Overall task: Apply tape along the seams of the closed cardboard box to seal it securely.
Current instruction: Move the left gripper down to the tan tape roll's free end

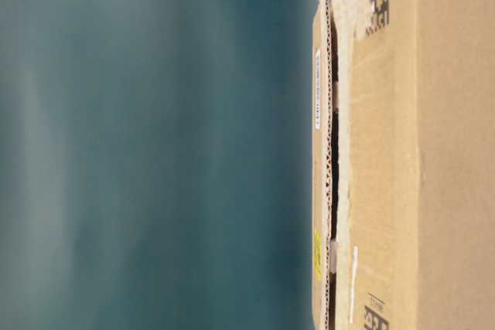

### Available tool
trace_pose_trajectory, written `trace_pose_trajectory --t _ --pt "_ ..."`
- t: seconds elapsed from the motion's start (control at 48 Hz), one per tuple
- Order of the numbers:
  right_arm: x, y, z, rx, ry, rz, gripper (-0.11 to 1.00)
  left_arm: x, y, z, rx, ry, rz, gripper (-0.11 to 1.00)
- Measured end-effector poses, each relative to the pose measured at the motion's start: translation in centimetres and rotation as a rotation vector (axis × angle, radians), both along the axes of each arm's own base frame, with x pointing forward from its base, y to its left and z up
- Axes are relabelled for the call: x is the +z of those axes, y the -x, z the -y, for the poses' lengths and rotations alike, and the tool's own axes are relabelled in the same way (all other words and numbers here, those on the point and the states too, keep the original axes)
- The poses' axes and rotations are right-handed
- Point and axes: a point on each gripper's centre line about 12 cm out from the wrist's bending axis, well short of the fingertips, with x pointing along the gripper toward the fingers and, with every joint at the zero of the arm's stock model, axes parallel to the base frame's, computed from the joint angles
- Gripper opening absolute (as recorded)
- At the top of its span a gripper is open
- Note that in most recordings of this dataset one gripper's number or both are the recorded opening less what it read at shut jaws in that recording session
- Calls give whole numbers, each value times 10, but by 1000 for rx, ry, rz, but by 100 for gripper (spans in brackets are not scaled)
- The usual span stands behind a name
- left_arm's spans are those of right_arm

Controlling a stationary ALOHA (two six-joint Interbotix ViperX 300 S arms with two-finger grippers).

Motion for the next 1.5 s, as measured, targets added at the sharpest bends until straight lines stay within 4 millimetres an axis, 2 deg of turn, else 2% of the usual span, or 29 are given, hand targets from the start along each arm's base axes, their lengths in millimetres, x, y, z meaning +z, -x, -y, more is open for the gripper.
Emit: trace_pose_trajectory --t 0.042,0.104,0.25,0.292,0.313,0.417,0.521,0.625,0.917,1.229,1.5 --pt "0 0 0 0 0 0 1 -4 -6 2 0 -22 -10 5" --pt "0 0 0 0 0 0 1 -11 -16 7 -5 -71 -27 18" --pt "1 -1 0 0 0 0 1 -33 -44 23 -33 -220 -95 62" --pt "1 -1 0 0 0 0 1 -38 -53 28 -44 -296 -102 72" --pt "1 -1 0 0 0 0 1 -41 -57 31 -51 -336 -109 74" --pt "1 -1 0 0 0 -2 1 -60 -78 44 -87 -539 -135 63" --pt "0 -2 0 2 0 -5 1 -77 -98 54 -126 -731 -150 63" --pt "0 -2 0 0 0 -6 1 -92 -116 64 -163 -838 -175 63" --pt "-1 -3 0 0 5 -11 1 -122 -162 83 -207 -916 -235 63" --pt "-1 -3 0 2 18 -11 1 -151 -196 96 -253 -987 -292 63" --pt "-1 -3 0 2 21 -9 1 -158 -218 101 -250 -991 -294 63"
